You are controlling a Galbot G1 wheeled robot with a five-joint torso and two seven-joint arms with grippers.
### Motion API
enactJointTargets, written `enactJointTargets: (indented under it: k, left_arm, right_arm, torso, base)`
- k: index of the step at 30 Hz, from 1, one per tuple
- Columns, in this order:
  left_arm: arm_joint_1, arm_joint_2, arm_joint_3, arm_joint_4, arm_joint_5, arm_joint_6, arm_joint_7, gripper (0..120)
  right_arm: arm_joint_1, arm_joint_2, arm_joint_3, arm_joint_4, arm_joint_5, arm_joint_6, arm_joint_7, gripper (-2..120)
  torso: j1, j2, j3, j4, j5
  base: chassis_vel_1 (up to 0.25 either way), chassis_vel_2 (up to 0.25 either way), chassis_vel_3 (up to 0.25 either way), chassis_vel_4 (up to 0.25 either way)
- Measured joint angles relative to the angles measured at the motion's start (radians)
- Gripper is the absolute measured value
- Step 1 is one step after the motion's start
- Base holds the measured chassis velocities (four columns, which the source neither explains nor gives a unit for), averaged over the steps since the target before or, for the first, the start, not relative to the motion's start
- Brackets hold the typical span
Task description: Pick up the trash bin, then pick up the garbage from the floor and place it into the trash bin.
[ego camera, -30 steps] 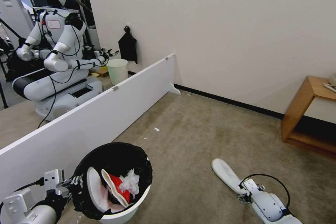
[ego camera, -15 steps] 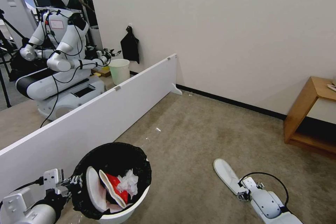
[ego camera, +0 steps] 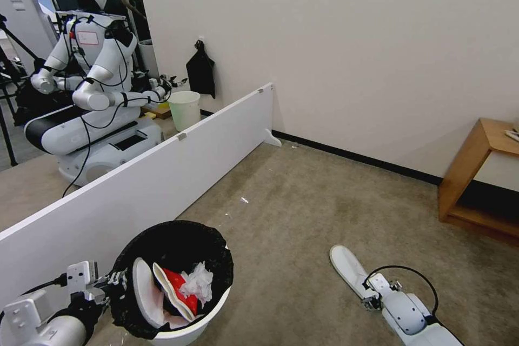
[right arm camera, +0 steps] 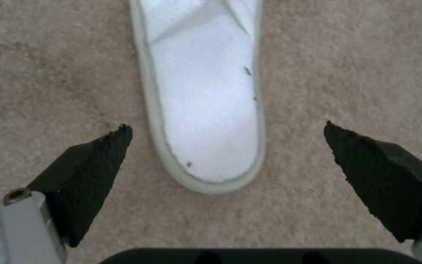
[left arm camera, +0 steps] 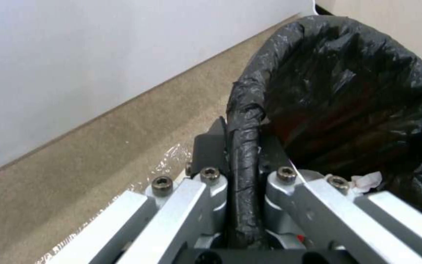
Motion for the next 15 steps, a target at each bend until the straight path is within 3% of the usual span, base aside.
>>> enactJointTargets:
  k: [15]
  left_arm:
    - [0.001, -0.002, -0.001, 0.001, 0.000, 0.000, 0.000, 4]
  right_arm:
    - [0.045, 0.034, -0.017, -0.088, -0.027, 0.014, -0.007, 100]
  torso:
    - [0.000, 0.000, 0.000, 0.0001, 0.0000]
  base:
    - [0.000, 0.000, 0.000, 0.000]
